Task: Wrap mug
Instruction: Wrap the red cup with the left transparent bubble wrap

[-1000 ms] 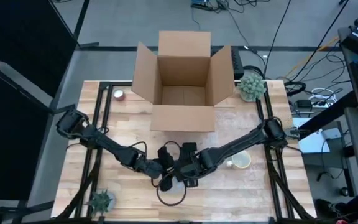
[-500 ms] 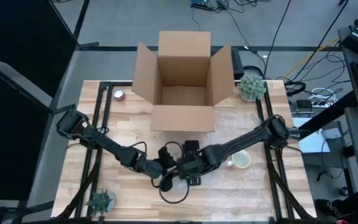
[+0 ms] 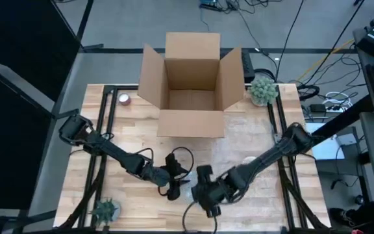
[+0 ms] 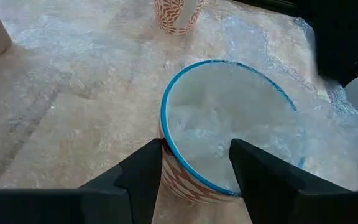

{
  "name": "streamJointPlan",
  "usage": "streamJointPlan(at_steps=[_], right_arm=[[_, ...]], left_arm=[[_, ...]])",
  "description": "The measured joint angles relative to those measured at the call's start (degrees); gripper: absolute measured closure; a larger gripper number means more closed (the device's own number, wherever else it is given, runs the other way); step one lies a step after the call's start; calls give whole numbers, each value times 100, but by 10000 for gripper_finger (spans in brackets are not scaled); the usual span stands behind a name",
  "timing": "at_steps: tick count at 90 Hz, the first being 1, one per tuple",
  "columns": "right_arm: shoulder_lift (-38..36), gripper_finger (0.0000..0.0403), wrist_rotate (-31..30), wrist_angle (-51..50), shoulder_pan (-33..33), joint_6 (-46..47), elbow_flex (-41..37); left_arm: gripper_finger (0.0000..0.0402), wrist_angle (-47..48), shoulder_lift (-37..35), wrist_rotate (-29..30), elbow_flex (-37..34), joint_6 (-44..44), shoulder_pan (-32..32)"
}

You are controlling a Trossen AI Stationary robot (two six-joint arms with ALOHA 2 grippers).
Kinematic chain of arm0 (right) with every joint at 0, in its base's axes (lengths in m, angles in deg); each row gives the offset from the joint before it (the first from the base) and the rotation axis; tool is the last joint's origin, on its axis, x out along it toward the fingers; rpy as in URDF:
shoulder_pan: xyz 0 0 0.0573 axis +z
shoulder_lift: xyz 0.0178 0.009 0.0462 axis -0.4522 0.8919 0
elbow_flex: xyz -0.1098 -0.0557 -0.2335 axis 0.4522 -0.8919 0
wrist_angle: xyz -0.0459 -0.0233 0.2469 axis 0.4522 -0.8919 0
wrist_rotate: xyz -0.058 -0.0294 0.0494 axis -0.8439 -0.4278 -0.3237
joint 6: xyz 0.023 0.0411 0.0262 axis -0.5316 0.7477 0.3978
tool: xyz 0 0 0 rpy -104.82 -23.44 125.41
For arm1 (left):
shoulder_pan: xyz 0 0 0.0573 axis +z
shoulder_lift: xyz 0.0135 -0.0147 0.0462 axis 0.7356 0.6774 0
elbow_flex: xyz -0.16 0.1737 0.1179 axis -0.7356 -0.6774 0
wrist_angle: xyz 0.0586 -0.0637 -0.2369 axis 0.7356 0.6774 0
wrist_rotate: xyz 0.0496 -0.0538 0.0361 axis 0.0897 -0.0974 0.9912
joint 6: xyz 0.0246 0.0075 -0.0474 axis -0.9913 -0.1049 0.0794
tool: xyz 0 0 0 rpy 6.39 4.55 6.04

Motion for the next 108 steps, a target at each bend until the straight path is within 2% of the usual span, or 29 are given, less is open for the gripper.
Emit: streamJointPlan(at_steps=[20, 33, 66, 87, 108], right_arm=[[592, 197, -11, -65, -217, 42, 3], [858, 197, 221, -40, -336, -2, 16], [958, 203, 313, -35, -365, -279, 18], [980, 262, 362, -110, -359, -533, -1], [982, 351, 406, -111, -361, -816, -3]], left_arm=[[221, -40, 0, 4, 7, 7, 2], [221, -66, 2, 32, 9, 10, 9], [221, 26, -190, -108, -8, 2, -14], [221, 580, -718, -331, -22, 223, -150], [221, 1736, -1374, -285, -14, 705, -198]])
